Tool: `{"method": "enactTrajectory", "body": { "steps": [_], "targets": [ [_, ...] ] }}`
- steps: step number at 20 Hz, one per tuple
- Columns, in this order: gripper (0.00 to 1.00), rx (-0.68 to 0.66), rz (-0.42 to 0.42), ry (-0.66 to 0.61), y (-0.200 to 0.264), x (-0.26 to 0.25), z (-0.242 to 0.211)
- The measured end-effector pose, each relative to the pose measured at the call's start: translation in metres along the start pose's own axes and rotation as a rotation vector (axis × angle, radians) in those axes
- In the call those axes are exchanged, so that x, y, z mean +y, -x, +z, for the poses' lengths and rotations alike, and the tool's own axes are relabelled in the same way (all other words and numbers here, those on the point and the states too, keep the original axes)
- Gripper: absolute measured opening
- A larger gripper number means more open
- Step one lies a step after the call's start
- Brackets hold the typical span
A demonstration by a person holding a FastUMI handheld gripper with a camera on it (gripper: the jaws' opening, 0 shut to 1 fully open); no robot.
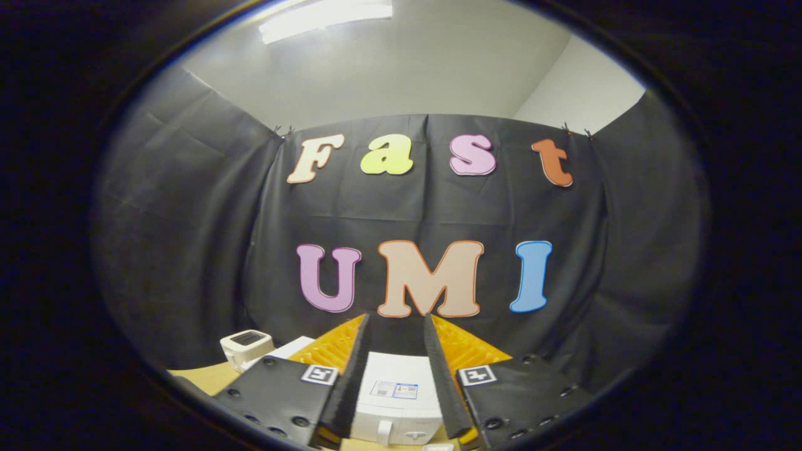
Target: Open the microwave, put the food inside, and close the microwave door.
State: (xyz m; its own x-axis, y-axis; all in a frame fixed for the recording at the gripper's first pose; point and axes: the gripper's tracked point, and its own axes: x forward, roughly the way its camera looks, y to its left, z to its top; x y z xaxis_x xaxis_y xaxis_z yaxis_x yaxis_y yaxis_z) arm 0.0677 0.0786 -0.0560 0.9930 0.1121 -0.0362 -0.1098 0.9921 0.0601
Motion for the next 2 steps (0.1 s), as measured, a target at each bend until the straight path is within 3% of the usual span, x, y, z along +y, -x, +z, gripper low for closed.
{"method": "enactTrajectory", "body": {
  "steps": [2],
  "targets": [
    [0.02, 0.002, 0.001, -0.013, 0.0016, -0.0027, -0.0002]
  ]
}}
